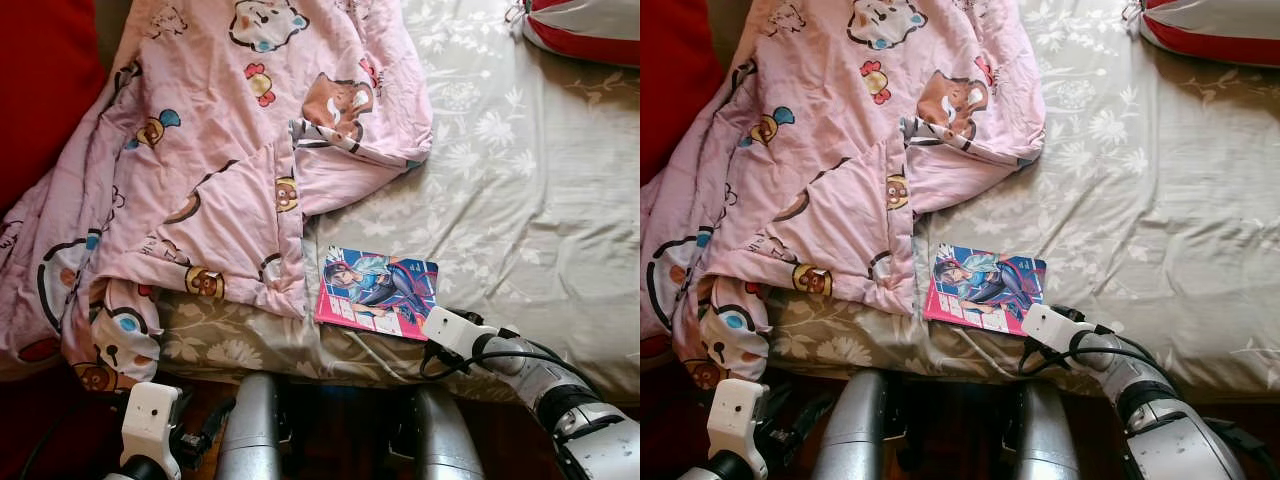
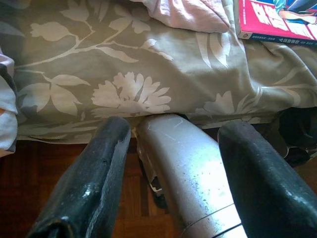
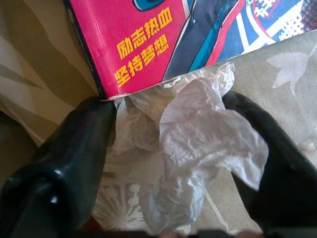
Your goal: Clean up the room
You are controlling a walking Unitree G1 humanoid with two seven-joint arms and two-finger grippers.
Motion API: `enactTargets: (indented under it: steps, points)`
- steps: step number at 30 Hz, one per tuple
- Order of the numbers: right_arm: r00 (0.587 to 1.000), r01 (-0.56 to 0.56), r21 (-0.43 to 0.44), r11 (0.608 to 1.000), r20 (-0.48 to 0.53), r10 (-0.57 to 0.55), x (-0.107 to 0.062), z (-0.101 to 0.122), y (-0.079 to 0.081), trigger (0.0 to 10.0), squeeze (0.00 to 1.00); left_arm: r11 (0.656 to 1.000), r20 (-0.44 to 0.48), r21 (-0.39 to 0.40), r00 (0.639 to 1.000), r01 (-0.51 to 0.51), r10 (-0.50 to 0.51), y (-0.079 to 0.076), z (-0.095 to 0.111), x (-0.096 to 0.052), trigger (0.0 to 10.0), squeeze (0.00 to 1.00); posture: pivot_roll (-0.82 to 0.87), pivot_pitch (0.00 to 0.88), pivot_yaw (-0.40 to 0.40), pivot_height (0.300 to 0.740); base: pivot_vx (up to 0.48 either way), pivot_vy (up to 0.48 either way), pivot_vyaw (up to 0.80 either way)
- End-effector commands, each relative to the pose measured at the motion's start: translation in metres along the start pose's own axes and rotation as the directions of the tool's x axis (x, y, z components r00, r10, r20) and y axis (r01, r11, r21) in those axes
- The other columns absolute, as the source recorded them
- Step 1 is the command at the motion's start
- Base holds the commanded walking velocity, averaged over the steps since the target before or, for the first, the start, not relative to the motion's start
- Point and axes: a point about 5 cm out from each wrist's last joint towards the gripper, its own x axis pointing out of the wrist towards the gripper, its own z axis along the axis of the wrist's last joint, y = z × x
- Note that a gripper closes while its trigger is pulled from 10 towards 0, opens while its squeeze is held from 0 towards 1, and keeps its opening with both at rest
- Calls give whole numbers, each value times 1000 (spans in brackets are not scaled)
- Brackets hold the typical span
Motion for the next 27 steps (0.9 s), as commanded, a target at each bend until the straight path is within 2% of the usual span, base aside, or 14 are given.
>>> enactTargets:
  steps: [1,23,27]
  points:
    - [999,-28,9,1000,-36,28,0,-8,8,0,0,1000,-51,-8,999,-19,19,3,-9,-7,10000,0,263,433,53,642,0,0,0]
    - [997,-35,-23,999,-64,33,-1,-12,9,0,0,1000,-49,-12,999,-18,18,1,-10,-1,10000,0,256,407,46,642,0,0,0]
    - [997,-18,-14,1000,-73,17,-1,-13,7,0,0,1000,-44,-16,999,-20,19,1,-11,6,10000,0,252,389,40,642,0,0,0]
